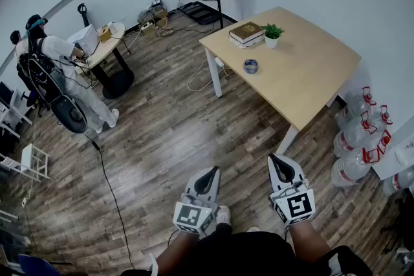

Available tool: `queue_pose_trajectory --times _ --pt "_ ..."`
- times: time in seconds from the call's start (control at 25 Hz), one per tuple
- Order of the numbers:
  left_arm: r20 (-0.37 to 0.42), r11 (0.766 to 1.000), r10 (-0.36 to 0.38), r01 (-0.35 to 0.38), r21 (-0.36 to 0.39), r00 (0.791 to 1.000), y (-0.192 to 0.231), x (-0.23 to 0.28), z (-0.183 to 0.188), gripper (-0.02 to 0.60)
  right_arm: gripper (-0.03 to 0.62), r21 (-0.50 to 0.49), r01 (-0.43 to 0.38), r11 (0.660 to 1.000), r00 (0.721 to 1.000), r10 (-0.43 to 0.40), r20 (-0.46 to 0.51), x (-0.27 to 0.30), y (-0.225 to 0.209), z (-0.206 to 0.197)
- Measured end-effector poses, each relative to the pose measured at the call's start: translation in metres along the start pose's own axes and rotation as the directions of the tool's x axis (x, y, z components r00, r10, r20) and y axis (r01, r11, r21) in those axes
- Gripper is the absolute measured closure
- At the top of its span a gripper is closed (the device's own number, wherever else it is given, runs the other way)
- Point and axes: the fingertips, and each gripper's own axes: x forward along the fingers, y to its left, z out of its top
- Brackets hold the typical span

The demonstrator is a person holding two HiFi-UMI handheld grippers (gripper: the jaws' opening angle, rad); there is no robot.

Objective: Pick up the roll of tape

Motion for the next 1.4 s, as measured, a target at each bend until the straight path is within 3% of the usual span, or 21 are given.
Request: queue_pose_trajectory --times 0.12,0.36,0.6,0.88,1.12,1.4 --pt "0.007 0.999 0.038 -0.038 0.003 0.999 0.007 -0.001 0.002 0.583 0.602 0.0 0.003 1.0 1.0 -0.003 0.001 -0.001 -0.001 0.002" --pt "0.015 0.999 0.038 -0.038 0.003 0.999 0.018 0.001 0.006 0.583 0.602 -0.002 0.003 1.0 1.0 -0.003 0.004 0.009 0.002 0.003" --pt "0.014 1.0 -0.001 0.001 -0.002 1.0 0.03 0.011 0.007 0.581 0.6 0.056 -0.017 0.998 0.996 0.012 0.09 0.027 0.005 0.015" --pt "0.013 0.999 -0.036 0.036 -0.007 0.999 0.063 0.022 0.008 0.583 0.6 0.041 -0.05 0.998 0.994 0.046 0.104 0.065 0.027 0.02" --pt "0.027 0.998 -0.045 0.044 0.041 0.999 0.101 0.031 0.013 0.581 0.6 0.035 -0.001 0.999 0.995 -0.002 0.096 0.088 0.024 0.017" --pt "0.028 0.998 -0.064 0.063 0.02 0.998 0.119 0.062 0.013 0.581 0.6 0.003 0.034 0.999 0.995 -0.035 0.097 0.11 -0.001 0.017"
